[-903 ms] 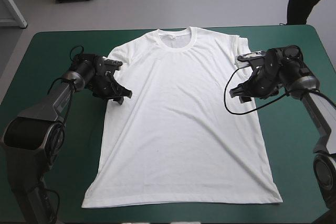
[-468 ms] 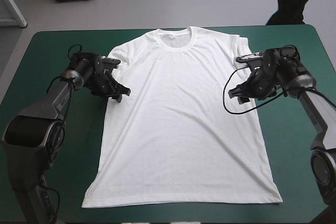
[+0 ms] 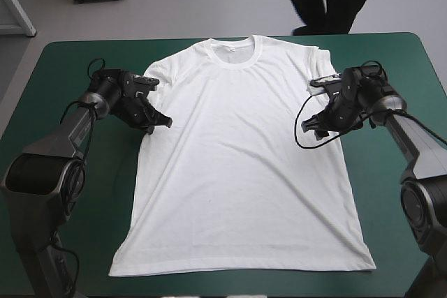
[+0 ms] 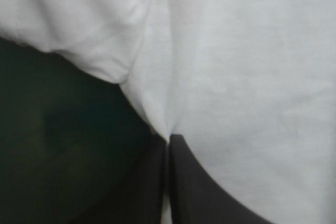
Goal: Fold the cloth
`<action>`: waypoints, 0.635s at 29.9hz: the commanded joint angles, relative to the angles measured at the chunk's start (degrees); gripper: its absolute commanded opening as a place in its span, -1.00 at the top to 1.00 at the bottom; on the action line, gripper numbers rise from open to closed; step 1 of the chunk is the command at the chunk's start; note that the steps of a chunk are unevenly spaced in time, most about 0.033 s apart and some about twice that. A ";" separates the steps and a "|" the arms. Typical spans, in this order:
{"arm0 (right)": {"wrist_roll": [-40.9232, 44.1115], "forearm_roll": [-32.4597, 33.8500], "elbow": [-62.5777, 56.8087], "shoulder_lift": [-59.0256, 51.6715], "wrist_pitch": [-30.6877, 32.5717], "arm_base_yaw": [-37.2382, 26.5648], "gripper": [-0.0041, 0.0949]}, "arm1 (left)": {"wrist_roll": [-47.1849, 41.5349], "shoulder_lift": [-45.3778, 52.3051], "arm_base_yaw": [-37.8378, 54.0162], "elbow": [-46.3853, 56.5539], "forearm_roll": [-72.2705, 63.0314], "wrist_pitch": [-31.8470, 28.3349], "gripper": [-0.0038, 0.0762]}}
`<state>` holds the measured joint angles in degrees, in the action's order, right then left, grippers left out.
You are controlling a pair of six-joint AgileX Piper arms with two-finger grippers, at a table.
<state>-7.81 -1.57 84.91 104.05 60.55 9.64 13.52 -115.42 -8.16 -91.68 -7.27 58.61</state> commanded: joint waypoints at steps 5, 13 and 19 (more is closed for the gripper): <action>-0.20 -0.75 12.70 5.29 -0.68 -0.66 -0.26 | 0.94 0.72 -0.54 -0.07 -4.36 1.45 0.96; -1.78 -7.49 18.75 10.98 0.80 -6.68 -0.26 | 1.82 0.72 -0.79 -0.07 -4.69 2.02 0.96; -3.86 -11.03 18.75 10.98 2.25 -10.65 -0.26 | 2.05 0.72 -0.79 -0.07 -4.69 1.73 0.96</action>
<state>-9.82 -10.08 101.79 118.48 62.60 0.52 15.71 -115.53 -8.02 -91.75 -8.54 58.96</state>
